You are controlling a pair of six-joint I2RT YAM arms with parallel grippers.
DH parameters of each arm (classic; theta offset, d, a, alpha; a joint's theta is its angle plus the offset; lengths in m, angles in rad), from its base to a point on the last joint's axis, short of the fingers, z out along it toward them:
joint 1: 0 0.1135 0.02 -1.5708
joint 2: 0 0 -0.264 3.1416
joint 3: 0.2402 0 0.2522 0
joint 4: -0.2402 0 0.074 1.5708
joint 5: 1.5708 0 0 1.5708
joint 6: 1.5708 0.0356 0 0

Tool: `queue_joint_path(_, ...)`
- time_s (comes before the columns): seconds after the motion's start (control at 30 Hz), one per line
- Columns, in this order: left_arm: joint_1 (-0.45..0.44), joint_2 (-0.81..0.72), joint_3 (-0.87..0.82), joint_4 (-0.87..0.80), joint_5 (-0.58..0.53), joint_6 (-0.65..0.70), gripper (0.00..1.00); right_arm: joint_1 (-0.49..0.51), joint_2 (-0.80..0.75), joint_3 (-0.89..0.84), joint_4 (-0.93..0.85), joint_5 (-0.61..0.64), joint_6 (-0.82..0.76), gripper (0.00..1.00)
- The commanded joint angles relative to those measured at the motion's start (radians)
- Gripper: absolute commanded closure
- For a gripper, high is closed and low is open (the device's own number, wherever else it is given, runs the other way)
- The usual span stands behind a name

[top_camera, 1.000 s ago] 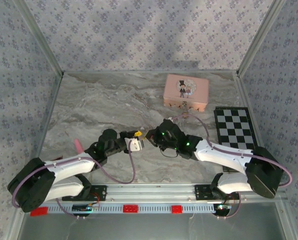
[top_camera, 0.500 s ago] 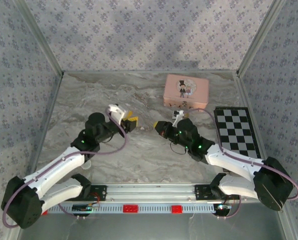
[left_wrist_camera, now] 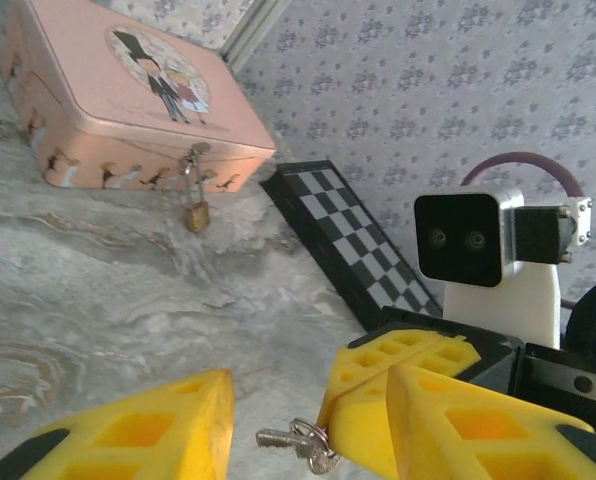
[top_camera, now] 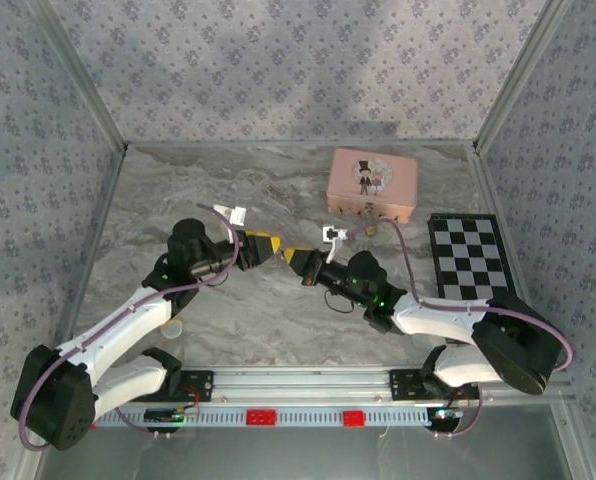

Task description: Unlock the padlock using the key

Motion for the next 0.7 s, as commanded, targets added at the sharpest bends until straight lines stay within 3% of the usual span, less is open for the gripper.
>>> queue_joint_path(0.0, 0.005, -0.009, -0.040, 0.129, 0.054, -0.136, 0.53, 0.012, 0.009, -0.007, 0.104, 0.010, -0.054, 1.00)
queue_joint_path(0.33, 0.003, -0.028, -0.070, 0.190, 0.069, -0.204, 0.52, 0.013, 0.018, -0.014, 0.142, -0.007, -0.051, 1.00)
queue_joint_path(0.57, -0.003, -0.029, -0.067, 0.208, 0.091, -0.210, 0.65, 0.013, 0.036, -0.015, 0.167, -0.021, -0.040, 1.00)
queue_joint_path(0.67, -0.006, -0.029, -0.065, 0.211, 0.092, -0.209, 0.66, 0.013, 0.036, -0.021, 0.181, -0.026, -0.034, 1.00)
